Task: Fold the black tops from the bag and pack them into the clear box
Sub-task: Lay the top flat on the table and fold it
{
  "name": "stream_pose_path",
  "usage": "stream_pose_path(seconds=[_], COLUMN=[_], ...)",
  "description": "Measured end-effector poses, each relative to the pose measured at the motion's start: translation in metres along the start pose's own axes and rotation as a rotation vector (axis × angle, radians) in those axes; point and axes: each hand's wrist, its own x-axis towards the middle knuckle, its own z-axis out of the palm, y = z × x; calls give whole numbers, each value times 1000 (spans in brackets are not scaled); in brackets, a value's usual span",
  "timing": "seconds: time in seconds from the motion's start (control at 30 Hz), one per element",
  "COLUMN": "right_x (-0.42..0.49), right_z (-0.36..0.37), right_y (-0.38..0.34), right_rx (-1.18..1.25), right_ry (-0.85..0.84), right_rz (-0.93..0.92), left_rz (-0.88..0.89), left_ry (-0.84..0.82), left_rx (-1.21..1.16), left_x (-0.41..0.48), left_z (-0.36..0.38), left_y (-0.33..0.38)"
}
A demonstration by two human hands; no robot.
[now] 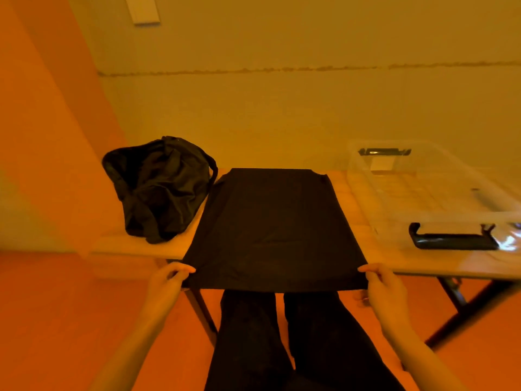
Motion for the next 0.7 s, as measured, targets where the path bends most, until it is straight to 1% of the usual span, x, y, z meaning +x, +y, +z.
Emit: stream_pose_path(seconds=[0.07, 0.13, 0.2, 0.27, 0.3, 0.33, 0.4, 0.47, 0.5, 0.57, 0.7], right_x=[-3, -4, -4, -8, -9, -7, 0, 5, 6, 6, 1], right_z=[-8, -17, -29, -44, -50, -55, -60, -63, -65, -70, -76], right_y=[10, 17, 23, 25, 27, 30, 38, 46, 48, 48, 44], right_rx=[-10, -46, -73, -187, -285, -373, -462, -478, -465, -408, -388], right_ry=[-38, -92, -239, -426, -483, -491, -412, -310, -300, -307, -247], right_rz=[-5, -86, -185, -300, -357, -425, -572, -684, -710, -719, -729], left_rz=[12, 67, 93, 87, 161, 282, 556, 742, 813, 847, 808], left_ry=[1, -34, -142, -274, -292, -279, -235, -202, -166, -120, -108], left_rx=[71, 178, 268, 346, 424, 515, 662, 787, 837, 863, 777], left_x=[-11, -23, -31, -36, -37, -34, -26, -21, -20, -25, -29], left_z=[-5, -10, -18, -28, -32, -36, -41, -42, -41, -37, -41], left_y=[-10, -16, -26, -36, -41, -46, -55, -56, -58, -55, -56])
